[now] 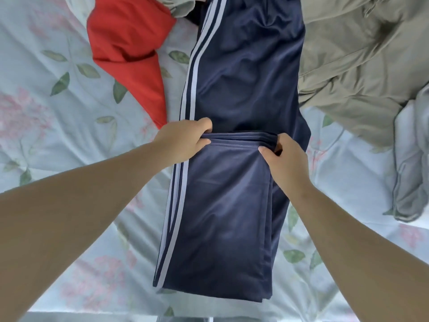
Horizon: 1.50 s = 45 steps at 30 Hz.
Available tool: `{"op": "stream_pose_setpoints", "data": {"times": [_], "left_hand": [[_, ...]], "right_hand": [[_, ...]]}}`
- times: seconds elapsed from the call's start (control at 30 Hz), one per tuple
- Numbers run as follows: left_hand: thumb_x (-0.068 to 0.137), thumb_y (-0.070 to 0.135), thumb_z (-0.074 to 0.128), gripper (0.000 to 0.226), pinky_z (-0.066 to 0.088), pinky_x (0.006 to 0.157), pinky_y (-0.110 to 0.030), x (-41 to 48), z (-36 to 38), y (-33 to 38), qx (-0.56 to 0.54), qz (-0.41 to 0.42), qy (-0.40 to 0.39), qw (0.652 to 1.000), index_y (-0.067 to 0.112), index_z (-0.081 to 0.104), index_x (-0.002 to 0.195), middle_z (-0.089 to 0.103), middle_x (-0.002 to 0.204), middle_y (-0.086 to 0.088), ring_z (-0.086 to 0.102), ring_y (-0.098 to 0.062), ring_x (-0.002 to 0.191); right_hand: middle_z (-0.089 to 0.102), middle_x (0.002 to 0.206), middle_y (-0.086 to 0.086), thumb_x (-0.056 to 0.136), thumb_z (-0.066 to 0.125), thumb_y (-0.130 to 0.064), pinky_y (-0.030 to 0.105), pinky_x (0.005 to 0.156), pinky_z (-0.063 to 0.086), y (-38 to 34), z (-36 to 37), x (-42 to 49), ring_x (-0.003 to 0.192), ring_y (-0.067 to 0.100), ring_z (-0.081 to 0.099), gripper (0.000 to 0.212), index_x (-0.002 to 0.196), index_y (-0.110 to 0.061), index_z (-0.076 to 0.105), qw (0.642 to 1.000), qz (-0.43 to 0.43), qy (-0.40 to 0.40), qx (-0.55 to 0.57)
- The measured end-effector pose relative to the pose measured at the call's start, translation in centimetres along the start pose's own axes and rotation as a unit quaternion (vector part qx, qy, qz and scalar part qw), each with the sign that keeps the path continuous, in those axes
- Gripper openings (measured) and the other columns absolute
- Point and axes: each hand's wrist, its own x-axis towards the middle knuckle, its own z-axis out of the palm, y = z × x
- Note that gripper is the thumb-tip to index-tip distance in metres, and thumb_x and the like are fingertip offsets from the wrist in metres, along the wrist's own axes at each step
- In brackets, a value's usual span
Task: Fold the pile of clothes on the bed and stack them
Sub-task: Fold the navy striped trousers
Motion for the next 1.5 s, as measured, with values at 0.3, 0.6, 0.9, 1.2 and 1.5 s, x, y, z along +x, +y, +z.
{"op": "stream_pose_setpoints", "data": {"times": [0.3,0.6,0.9,1.2,1.5], "left_hand": [[0.097,0.027,0.047,0.023,0.037,0.068,-0.039,10.0,-8.0,0.8,0.025,-0.011,0.129,0.991,0.010,0.049,0.113,0.058,0.097,-0.012,0.054,-0.034,0.094],[0.094,0.026,0.046,0.050,0.031,0.101,-0.043,16.1,-11.7,2.1,-0.040,-0.060,0.293,0.954,0.019,0.033,0.142,0.036,0.147,-0.005,0.031,-0.029,0.135],[0.080,0.037,0.070,0.087,0.027,0.109,-0.042,4.3,0.9,1.7,-0.239,-0.196,0.198,0.930,0.015,0.021,0.148,0.024,0.151,-0.008,0.029,-0.030,0.136],[0.079,0.041,0.069,0.064,0.043,0.084,-0.031,-4.1,6.1,2.2,-0.375,-0.335,0.100,0.859,0.025,0.036,0.132,0.058,0.111,0.010,0.057,-0.024,0.107],[0.081,0.034,0.069,0.035,0.045,0.074,-0.032,-13.7,9.2,2.8,-0.391,-0.359,-0.048,0.846,0.024,0.044,0.102,0.057,0.090,0.011,0.058,-0.019,0.086]], "right_hand": [[0.053,0.078,0.005,0.089,0.059,-0.021,0.036,0.064,0.059,-6.7,-4.5,10.5,0.078,0.034,0.063,0.014,0.084,-0.013,0.048,0.984,0.007,0.086,0.158],[0.044,0.135,-0.004,0.089,0.052,-0.013,0.023,0.106,0.035,-10.7,-6.4,14.9,0.129,0.009,0.041,0.062,0.145,-0.018,0.024,0.940,-0.066,0.063,0.329],[0.020,0.154,-0.002,0.083,0.065,-0.034,0.046,0.111,0.020,-2.8,-1.4,3.5,0.138,0.024,0.023,0.079,0.147,-0.030,0.019,0.994,0.077,0.079,0.012],[0.036,0.136,-0.002,0.085,0.063,-0.025,0.038,0.085,0.040,1.1,1.8,-6.6,0.119,0.025,0.043,0.078,0.143,-0.044,0.014,0.971,0.201,0.028,0.124],[0.036,0.147,-0.010,0.088,0.056,-0.006,0.026,0.087,0.038,4.3,2.3,-15.8,0.113,0.018,0.049,0.080,0.147,-0.039,0.014,0.965,0.208,-0.085,0.138]]}}
